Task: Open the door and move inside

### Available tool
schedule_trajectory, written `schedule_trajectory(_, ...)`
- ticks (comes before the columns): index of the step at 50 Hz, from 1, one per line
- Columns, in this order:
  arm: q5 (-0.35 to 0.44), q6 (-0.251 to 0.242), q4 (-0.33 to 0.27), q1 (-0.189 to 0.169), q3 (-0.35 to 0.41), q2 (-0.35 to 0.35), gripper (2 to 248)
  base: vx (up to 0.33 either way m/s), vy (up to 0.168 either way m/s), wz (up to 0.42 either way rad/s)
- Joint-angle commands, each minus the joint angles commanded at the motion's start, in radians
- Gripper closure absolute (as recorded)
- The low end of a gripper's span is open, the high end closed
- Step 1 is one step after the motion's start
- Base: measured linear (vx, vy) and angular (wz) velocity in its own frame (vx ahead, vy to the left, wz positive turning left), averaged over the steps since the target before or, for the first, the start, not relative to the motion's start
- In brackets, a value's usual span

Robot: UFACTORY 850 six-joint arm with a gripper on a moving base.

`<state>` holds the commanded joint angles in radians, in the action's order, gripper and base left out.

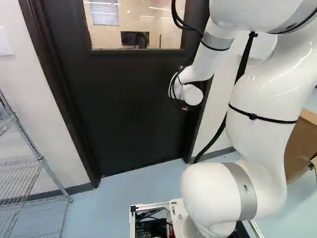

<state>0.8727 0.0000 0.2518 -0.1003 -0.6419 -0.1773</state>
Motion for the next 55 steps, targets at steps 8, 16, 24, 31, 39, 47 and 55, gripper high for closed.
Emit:
schedule_trajectory(8,0.0,0.0,0.033,0.009,-0.02,-0.018,3,0.0,0.0,0.0)
schedule_trajectory(16,0.0,0.0,0.039,0.021,-0.046,-0.041,3,0.0,0.0,0.0)
schedule_trajectory(24,0.0,0.0,0.039,0.032,-0.073,-0.065,3,0.0,0.0,0.0)
schedule_trajectory(31,0.0,0.0,0.039,0.041,-0.099,-0.086,3,0.0,0.0,0.0)
schedule_trajectory(39,0.0,0.0,0.039,0.052,-0.128,-0.111,3,0.0,0.0,0.0)
schedule_trajectory(47,0.0,0.0,0.039,0.063,-0.158,-0.137,3,0.0,0.0,0.0)
schedule_trajectory(55,0.0,0.0,0.039,0.073,-0.189,-0.162,3,0.0,0.0,0.0)
